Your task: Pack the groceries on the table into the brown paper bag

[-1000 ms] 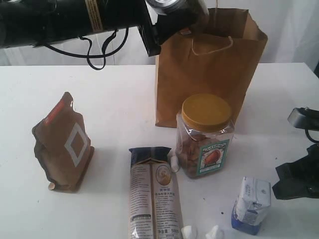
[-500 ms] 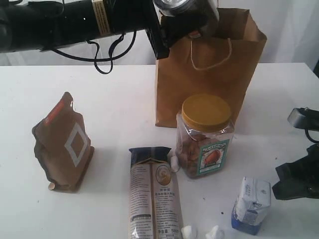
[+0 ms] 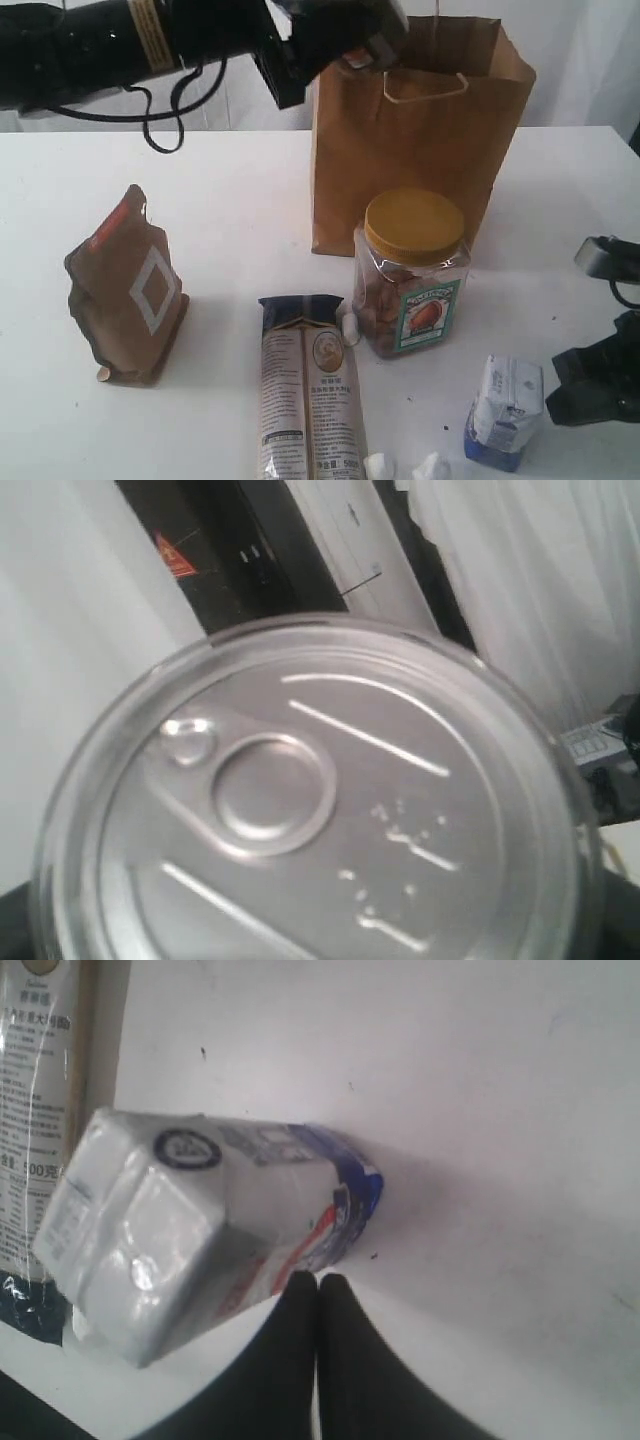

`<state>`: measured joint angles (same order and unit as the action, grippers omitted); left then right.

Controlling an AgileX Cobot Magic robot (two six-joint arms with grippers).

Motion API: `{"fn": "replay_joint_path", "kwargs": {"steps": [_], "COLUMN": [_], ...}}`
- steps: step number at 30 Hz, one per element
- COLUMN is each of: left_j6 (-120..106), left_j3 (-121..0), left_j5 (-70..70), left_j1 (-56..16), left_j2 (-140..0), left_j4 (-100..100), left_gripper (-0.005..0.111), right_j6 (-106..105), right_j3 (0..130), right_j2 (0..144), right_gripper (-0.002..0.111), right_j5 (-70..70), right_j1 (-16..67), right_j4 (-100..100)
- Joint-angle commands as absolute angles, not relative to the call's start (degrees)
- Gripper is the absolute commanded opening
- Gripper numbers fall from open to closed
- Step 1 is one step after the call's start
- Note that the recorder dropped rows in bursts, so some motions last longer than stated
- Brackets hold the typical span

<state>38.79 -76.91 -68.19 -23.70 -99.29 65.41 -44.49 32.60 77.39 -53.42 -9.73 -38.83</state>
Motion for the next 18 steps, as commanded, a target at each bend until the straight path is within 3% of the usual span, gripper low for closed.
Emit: {"fn": "replay_joint_path", "kwargs": {"steps": [1, 6, 13, 18], "left_j6": [44.14, 60.92, 61.28, 71.98], "left_j3": [-73.41, -71.28, -72.25, -88.88], "left_j5": [-69.96, -69.96, -69.96, -69.96], "left_j1": [-18.29, -10.40, -4.93, -5.47], "left_j2": [-95.58, -94.89, -101.36, -111.56], "left_j4": [62.28, 58.20, 42.22, 54.01], "left_gripper": [0.000, 0.000, 0.000, 0.000], "right_j6": [-44.79, -44.79, -44.79, -44.79], "right_j3": [29.43, 27.82, 27.82, 27.82], "right_j2": [77.41, 77.41, 77.41, 77.41], "right_gripper": [0.000, 0.000, 0.000, 0.000], "right_j5": [-50.97, -45.54, -44.94, -44.56], "right_j1": [-9.68, -9.68, -9.68, -9.68], "right_j4": [-38.97, -39.09, -39.22, -39.22]}}
